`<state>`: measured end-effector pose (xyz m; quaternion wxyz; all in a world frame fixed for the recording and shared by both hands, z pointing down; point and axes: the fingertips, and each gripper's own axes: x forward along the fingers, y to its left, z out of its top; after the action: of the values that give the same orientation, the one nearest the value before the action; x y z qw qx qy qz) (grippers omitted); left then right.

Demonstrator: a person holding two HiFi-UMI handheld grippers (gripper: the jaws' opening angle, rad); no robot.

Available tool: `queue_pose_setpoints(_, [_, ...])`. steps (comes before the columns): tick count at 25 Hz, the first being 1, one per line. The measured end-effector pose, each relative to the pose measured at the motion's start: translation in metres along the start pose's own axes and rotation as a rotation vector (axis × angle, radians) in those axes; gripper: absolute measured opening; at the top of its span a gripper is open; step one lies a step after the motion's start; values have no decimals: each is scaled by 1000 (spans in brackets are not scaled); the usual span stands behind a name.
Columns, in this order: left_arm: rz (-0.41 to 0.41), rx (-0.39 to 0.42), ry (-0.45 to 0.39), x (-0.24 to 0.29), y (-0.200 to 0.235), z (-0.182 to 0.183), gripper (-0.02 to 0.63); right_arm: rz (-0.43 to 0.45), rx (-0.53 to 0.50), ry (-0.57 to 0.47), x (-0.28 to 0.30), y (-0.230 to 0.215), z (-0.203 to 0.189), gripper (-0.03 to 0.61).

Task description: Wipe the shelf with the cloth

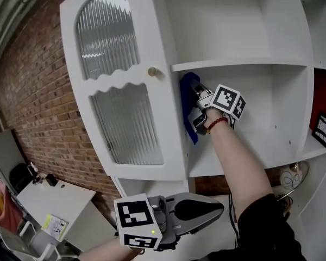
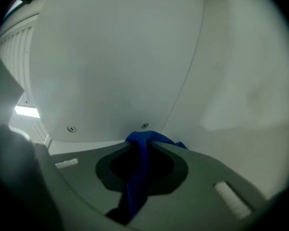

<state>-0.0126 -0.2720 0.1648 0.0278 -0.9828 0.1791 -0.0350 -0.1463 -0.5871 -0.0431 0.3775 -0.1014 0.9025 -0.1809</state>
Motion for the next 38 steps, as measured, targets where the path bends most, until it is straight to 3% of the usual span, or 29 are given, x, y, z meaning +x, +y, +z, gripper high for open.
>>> queue_pose_setpoints(9, [-11,-31,0,-6,11,-1,3,-43,8,9,20,-5,-4,31])
queue_pose_setpoints(16, [-40,-36,2,1,13,3,3,-141,36,69,7,-31,-25,25])
queue_pose_setpoints(23, [-94,-40,11,18,7,4,3,-278,139,189,-26,-69,-67,23])
queue_pose_setpoints(32, [-148,-63,6,34,0,5,3,-473,77,414,-64,-74,-103,21])
queue_pose_setpoints(38, [-164,-57,0,42,-8,6,3,-572,150,500,-87,-89,-126,23])
